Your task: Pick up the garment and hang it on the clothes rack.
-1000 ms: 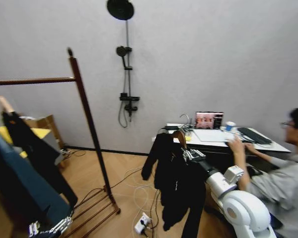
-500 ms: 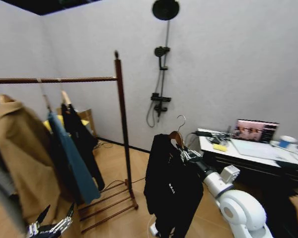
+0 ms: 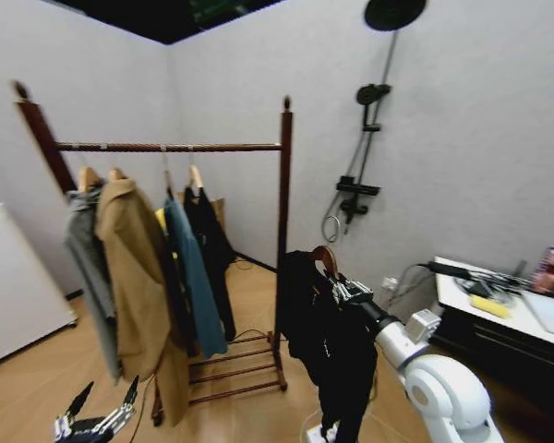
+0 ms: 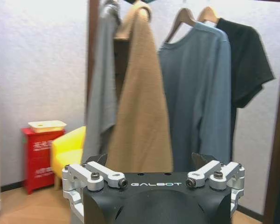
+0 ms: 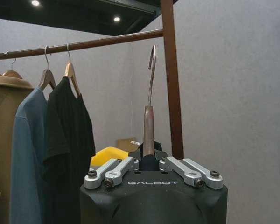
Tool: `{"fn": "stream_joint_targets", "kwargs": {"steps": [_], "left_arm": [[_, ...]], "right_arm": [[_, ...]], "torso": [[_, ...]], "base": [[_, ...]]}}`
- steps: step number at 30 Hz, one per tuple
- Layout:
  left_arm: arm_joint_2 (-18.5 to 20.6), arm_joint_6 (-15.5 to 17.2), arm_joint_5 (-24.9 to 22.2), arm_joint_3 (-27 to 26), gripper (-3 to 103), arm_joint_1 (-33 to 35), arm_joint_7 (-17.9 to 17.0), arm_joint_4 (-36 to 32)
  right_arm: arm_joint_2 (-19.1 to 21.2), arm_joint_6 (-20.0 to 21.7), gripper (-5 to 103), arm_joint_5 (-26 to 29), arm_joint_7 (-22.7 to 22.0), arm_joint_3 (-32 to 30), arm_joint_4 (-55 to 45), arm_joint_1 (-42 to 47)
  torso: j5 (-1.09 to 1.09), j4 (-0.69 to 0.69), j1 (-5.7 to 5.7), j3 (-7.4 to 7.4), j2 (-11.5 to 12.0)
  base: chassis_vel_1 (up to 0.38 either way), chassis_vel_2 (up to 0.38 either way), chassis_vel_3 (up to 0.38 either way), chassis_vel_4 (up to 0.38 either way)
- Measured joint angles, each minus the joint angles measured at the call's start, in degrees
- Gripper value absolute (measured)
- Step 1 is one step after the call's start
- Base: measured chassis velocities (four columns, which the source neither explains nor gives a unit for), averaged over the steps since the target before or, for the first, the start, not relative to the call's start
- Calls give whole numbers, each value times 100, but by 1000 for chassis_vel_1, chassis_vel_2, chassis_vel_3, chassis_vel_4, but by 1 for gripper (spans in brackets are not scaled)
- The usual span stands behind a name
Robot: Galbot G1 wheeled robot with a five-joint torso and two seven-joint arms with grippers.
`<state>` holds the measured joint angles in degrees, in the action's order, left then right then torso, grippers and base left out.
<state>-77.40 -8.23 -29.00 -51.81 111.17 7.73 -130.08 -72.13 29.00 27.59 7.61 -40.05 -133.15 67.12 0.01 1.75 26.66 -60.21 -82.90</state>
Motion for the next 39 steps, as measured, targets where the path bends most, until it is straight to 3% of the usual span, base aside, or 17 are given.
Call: {"fn": "stream_joint_targets", "kwargs": {"steps": [13, 30, 36, 39], "left_arm": [[0, 0, 0, 0, 100, 0, 0, 0], [0, 0, 0, 0, 100, 0, 0, 0], [0, 0, 0, 0, 100, 0, 1, 0], [0, 0, 0, 0, 100, 0, 0, 0]], "right_arm": [[19, -199, 13, -91, 52, -73, 48, 76], [33, -171, 13, -308, 216, 86, 49, -82], [230, 42, 13, -128, 85, 20, 12, -292], [582, 147, 13, 69, -27, 25, 104, -653]], "torso": [[-1, -1, -1, 0, 0], [0, 0, 3, 0, 0], [1, 1, 4, -1, 1], [-2, -1, 4, -1, 1]], "base": [[75, 113, 107, 81], [-159, 161, 165, -156], [-101, 138, 142, -93], [20, 65, 61, 21]]}}
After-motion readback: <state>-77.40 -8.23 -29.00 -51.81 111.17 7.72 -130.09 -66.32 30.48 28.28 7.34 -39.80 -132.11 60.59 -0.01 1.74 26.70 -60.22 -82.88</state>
